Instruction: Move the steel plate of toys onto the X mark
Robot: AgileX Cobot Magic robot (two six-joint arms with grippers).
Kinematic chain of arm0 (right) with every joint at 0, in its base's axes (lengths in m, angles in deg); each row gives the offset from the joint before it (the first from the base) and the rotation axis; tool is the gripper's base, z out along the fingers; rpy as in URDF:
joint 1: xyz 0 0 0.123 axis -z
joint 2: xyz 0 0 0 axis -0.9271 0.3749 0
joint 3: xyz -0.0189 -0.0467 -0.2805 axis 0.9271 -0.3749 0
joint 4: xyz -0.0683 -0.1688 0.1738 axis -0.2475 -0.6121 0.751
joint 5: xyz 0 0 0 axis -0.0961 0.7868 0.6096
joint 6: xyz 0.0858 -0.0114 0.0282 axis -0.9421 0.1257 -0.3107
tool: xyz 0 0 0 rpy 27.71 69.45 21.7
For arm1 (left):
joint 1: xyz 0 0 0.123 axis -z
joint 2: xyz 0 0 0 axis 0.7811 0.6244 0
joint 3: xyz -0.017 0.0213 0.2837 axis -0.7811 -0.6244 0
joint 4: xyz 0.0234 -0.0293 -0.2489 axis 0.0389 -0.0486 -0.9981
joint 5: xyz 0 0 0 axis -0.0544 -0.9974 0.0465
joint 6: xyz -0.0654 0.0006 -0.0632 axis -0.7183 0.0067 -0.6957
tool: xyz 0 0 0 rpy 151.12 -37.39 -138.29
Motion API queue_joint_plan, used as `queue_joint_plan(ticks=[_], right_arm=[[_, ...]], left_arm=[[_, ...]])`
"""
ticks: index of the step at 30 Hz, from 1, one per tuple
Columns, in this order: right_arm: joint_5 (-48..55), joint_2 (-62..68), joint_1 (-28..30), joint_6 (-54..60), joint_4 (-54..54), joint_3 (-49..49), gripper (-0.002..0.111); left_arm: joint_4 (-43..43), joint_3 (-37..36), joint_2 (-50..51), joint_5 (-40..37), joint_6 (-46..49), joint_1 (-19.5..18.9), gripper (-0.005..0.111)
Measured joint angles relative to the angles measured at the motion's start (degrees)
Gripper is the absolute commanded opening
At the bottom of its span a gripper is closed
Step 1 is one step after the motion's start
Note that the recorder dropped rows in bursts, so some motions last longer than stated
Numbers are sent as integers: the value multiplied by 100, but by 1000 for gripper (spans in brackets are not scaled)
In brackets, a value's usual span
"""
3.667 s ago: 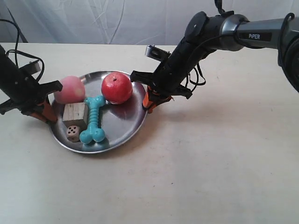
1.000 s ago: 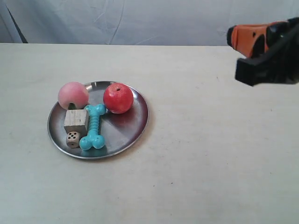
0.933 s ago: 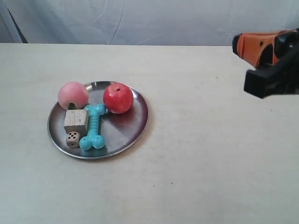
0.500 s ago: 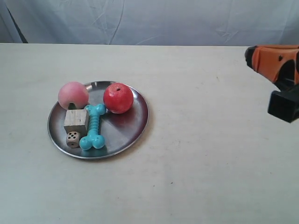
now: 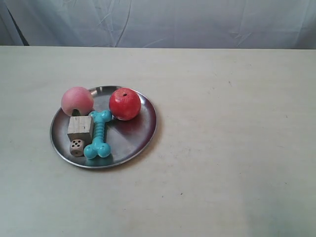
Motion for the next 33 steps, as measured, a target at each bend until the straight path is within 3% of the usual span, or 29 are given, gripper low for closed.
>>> queue_joint_plan(ticks=[5,11,33], right_arm=[[66,-307,493,0,9,-570,0],[112,-599,566,0,9,-1203,0],[377,-650,566,0,95,-1267,0]], left_arm=[[62,0,-4,0,-45,0,0],[100,0,-4,12,-117,0,0],[301,0,-4,-151,-117,0,0]])
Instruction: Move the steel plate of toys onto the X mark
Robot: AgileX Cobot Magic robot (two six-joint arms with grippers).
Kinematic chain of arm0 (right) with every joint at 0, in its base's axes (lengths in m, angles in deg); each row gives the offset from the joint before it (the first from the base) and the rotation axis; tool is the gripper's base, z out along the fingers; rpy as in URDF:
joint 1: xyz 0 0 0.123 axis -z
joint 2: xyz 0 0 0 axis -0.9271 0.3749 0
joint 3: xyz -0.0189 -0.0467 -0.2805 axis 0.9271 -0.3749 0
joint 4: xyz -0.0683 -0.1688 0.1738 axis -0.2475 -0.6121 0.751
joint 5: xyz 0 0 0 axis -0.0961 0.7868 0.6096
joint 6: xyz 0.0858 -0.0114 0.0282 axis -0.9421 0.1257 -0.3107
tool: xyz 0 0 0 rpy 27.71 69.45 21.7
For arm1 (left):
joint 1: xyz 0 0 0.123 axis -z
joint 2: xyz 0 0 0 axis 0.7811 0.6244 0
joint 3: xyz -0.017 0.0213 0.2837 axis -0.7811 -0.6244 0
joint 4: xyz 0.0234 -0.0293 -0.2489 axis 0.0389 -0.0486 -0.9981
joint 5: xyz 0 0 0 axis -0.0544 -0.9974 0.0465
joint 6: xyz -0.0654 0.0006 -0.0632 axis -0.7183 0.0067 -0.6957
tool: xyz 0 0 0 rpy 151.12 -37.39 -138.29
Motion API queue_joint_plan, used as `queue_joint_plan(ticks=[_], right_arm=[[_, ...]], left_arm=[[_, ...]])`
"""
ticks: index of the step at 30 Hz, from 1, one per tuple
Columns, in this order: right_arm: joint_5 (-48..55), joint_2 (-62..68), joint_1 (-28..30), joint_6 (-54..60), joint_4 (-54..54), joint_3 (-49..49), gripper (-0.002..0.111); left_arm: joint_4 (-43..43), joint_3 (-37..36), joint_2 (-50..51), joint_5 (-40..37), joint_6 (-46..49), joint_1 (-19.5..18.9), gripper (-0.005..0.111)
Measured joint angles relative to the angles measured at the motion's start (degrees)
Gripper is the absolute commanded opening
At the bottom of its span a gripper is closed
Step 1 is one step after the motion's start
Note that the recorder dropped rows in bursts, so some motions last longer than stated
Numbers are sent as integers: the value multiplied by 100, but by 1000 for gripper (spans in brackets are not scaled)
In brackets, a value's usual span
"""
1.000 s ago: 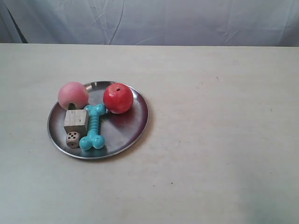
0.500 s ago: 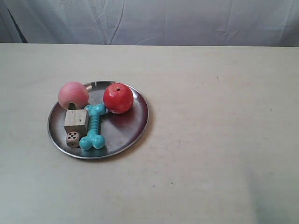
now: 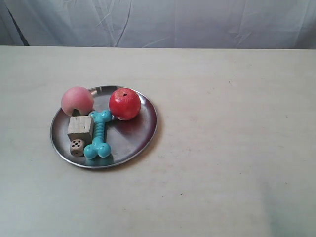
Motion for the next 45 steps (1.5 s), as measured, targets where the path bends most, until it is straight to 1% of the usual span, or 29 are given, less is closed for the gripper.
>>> queue_joint_plan(ticks=[5,8,11,16,19,22,26,30,35,45], right_arm=[[9,0,0,0,10,0,0],[9,0,0,0,10,0,0],[9,0,0,0,10,0,0],[9,0,0,0,21,0,0],[14,0,0,0,21,0,0],[23,0,0,0,21,0,0],[23,0,0,0,21,0,0],[23,0,0,0,21,0,0],[23,0,0,0,21,0,0],[23,0,0,0,21,0,0]], left_arm=[[12,-54,-14,47,0,0,0],[47,-343,-177,378,0,0,0],[271,-966,-639,1066,12,0,0],[767,-2166,-1947,2283,22,-123,0],[1147,-2737,-2426,2708,22,-277,0],[1312,-3183,-2537,2891,22,-493,0],[1335,-3549,-2561,2790,22,-740,0],[1358,-3669,-2561,2334,22,-856,0],[1394,-3669,-2561,2069,22,-856,0],[1394,-3669,-2561,2036,22,-856,0]])
